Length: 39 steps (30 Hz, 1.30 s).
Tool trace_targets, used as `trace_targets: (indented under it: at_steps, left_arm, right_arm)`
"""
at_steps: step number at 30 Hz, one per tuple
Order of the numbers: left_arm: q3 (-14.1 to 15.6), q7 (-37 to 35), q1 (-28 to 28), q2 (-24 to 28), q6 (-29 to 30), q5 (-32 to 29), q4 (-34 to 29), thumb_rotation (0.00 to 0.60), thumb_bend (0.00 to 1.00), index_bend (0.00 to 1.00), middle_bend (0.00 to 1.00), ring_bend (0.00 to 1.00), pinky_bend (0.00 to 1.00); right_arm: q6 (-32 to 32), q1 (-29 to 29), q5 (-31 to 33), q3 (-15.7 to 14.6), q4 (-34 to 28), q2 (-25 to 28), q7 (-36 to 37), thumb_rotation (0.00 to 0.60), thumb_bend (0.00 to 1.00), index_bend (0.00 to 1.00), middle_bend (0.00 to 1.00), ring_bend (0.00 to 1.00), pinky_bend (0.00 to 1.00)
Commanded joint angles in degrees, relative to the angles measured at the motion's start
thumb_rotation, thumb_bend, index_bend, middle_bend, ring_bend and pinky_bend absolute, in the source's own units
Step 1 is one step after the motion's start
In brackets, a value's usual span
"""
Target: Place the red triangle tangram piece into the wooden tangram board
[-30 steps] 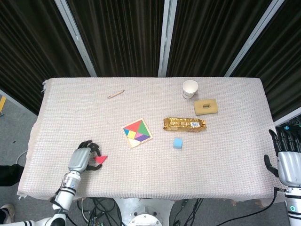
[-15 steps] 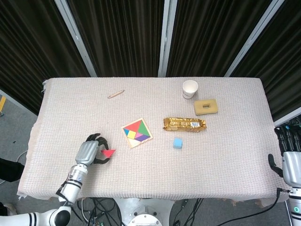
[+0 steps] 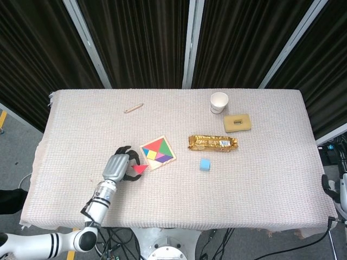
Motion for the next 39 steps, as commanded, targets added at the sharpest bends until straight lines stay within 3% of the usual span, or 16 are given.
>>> trace_targets:
  at_steps: [1,10,18,27,39]
  left_arm:
    - [0.2,-0.1,-0.9,-0.4,-0.6,0.9,0.7,0.6,0.29,0.54,0.3,0.1,0.11]
    - [0.4,-3.3,-5.0,0.2,-6.8,4.2,6.8,0.6,0.28,0.53,0.29,0.09,0.11]
    - [-1.1,-12.4,-8.4,2.8,-13.1,8.6,10.0,0.6,0.29,0.52,0.29,0.08,0.1]
    - [0.6,-21.8,-11.1,2.5,-17.6,14.5,15.6,0.6,0.28,0.52,0.28,0.08,0.09]
    - [2.3,-27.3,-13.1,1.8,-19.3,17.5,20.5,0.6,0.28,0.52,0.28,0.08,0.1]
  right_arm:
    - [0.3,-0.3,0.3,0.2,0.3,0.2,0.7,0.6,0.34,0.0,0.0,0.0,0.0]
    - [1.1,-1.0,1.0,0.6,1.1,0.6,2.2,0.6,0.34,0.0,0.0,0.0,0.0]
    - [0.6,-1.0,1.6,0.8,1.2,0.7,2.1,0.6,0.34,0.0,0.0,0.0,0.0]
    - [0.8,-1.2,1.8,1.1,1.0,0.7,1.8,0.6,0.33,0.0,0.0,0.0,0.0]
    - [1.1,-1.3,1.8,1.2,1.0,0.6,1.6,0.6,0.34,0.0,0.0,0.0,0.0]
